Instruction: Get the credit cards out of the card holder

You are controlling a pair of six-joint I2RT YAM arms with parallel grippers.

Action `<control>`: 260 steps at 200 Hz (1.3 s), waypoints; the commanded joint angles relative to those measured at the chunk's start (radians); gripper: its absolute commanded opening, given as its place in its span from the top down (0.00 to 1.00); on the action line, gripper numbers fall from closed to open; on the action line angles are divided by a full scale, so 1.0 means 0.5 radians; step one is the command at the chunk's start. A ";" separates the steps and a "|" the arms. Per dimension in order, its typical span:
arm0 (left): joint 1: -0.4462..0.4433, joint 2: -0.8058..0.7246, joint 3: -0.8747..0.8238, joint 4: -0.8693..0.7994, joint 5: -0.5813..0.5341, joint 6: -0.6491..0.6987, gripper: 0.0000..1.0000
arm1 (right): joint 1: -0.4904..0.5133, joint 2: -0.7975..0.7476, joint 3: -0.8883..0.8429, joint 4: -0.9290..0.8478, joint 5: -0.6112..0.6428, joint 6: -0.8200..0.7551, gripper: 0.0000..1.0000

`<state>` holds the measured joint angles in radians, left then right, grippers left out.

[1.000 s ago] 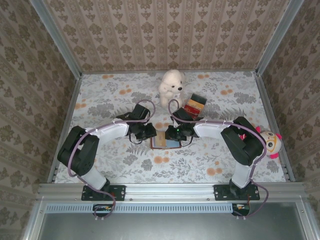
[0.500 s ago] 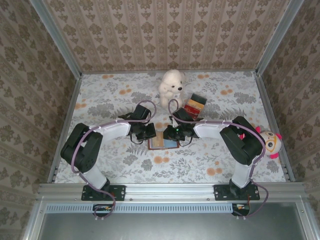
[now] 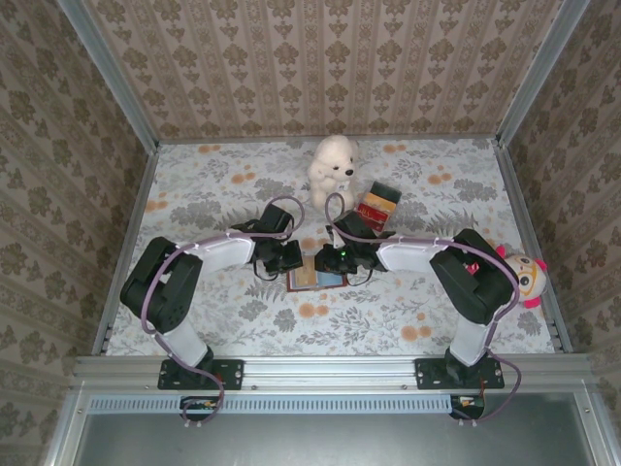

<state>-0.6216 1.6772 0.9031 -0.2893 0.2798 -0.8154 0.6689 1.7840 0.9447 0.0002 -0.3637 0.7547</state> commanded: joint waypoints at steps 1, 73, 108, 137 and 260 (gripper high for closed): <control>-0.011 -0.106 0.025 -0.099 -0.050 0.037 0.89 | 0.038 -0.135 0.002 -0.067 0.156 -0.079 0.81; -0.011 -0.214 -0.041 -0.156 -0.135 -0.005 0.82 | 0.098 0.013 0.144 -0.214 0.143 -0.100 0.78; -0.012 -0.176 -0.083 -0.126 -0.118 -0.022 0.82 | 0.098 0.091 0.183 -0.229 0.108 -0.084 0.77; -0.012 -0.128 -0.088 -0.104 -0.106 -0.029 0.82 | 0.098 0.123 0.199 -0.248 0.108 -0.083 0.77; -0.008 -0.005 -0.108 -0.060 -0.072 -0.023 0.88 | 0.098 0.221 0.242 -0.220 -0.034 -0.061 0.82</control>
<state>-0.6212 1.6409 0.8680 -0.3176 0.2321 -0.8192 0.7120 1.8725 1.0473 -0.1055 -0.3367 0.7120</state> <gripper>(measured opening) 0.121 0.200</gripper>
